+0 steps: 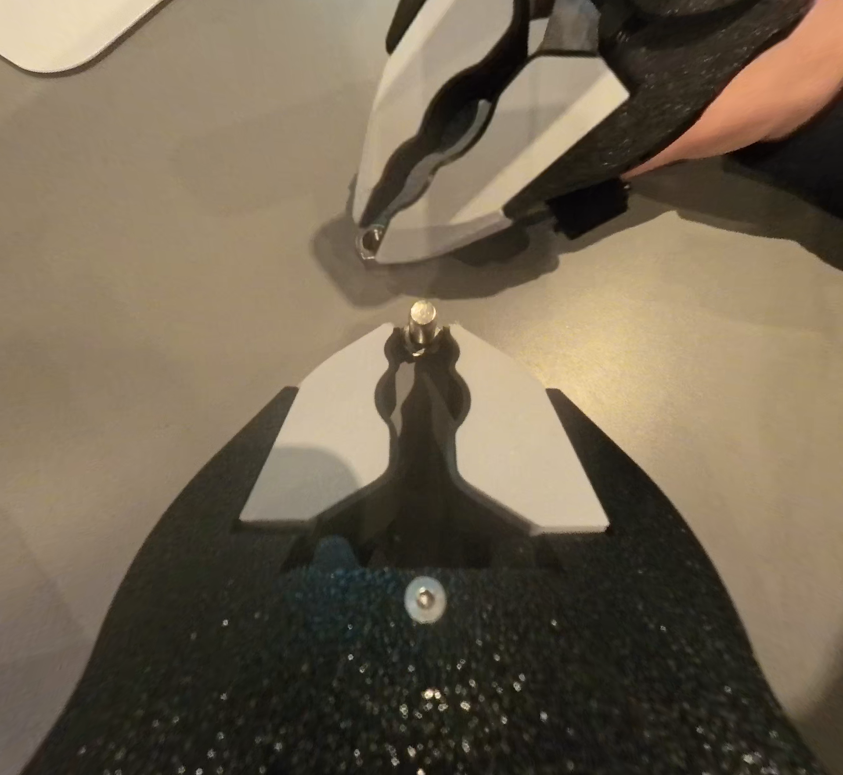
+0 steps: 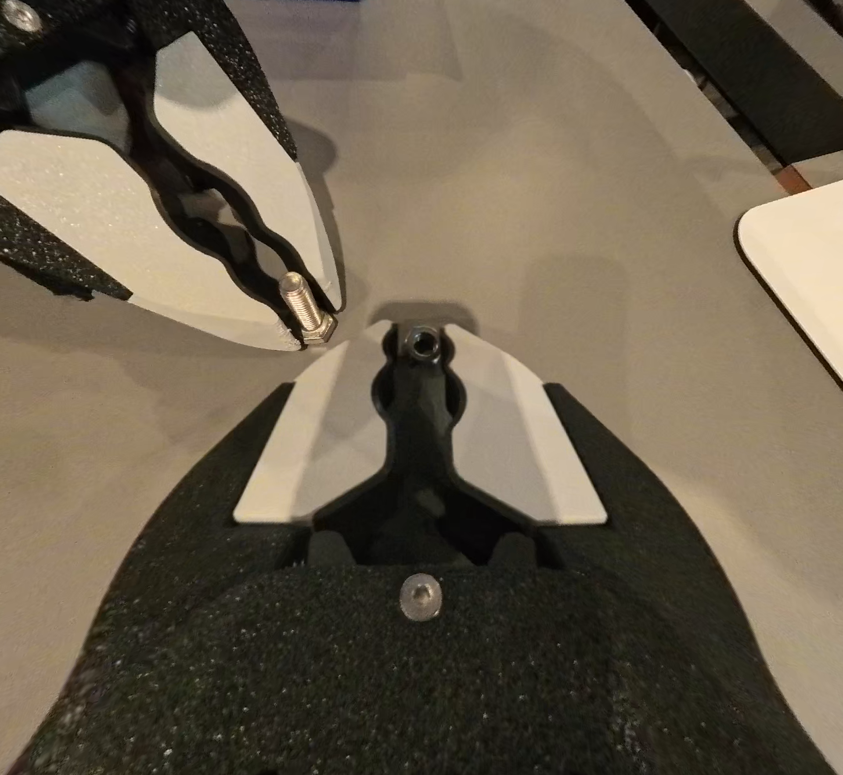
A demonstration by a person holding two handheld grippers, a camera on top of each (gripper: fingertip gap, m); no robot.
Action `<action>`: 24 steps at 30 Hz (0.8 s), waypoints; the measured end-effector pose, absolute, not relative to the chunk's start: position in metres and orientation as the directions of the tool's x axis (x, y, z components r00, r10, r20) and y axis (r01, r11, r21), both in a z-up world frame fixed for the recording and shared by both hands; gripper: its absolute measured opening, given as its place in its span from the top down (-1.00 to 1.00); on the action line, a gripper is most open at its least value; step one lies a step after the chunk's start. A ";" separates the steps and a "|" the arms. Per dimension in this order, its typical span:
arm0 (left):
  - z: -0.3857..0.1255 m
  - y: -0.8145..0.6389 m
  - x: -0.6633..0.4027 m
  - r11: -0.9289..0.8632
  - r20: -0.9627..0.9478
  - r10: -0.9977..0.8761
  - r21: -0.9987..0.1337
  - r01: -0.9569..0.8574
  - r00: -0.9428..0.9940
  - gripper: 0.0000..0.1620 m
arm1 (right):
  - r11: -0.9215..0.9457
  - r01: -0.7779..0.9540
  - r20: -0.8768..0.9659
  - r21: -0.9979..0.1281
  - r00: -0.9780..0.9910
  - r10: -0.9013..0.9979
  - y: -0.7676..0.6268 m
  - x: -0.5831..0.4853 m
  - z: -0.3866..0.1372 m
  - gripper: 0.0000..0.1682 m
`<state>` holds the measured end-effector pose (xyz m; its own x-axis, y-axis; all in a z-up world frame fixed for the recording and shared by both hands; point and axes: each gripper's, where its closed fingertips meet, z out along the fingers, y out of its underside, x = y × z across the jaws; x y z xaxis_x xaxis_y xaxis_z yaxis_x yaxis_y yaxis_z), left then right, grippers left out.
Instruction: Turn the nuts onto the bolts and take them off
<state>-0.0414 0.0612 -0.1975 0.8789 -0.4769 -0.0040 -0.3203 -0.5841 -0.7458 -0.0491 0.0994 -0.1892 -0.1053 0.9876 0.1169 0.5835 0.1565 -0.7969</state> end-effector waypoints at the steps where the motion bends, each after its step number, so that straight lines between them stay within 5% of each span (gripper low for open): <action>1: -0.197 0.061 -0.041 -0.583 -0.004 -0.477 -0.746 -0.320 0.879 0.79 | 0.150 0.585 0.106 -0.797 -0.109 0.988 0.099 -0.049 -0.190 0.73; 6: -0.197 0.061 -0.041 -0.583 -0.004 -0.477 -0.747 -0.320 0.879 0.79 | 0.112 0.606 0.074 -0.788 -0.087 0.993 0.103 -0.050 -0.192 0.62; 15: -0.196 0.061 -0.041 -0.559 -0.006 -0.491 -0.765 -0.320 0.871 0.79 | 0.054 0.627 -0.001 -0.777 -0.086 0.996 0.100 -0.048 -0.195 0.79; 24: -0.197 0.054 -0.044 -0.564 0.015 -0.533 -0.752 -0.342 0.846 0.53 | 0.066 0.614 0.023 -0.786 -0.077 0.997 0.101 -0.048 -0.193 0.85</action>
<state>-0.0440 0.0537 -0.1971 0.8457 -0.5334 0.0153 -0.3420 -0.5638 -0.7518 -0.0479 0.1014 -0.1929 -0.0769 0.9968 0.0233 0.6143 0.0658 -0.7864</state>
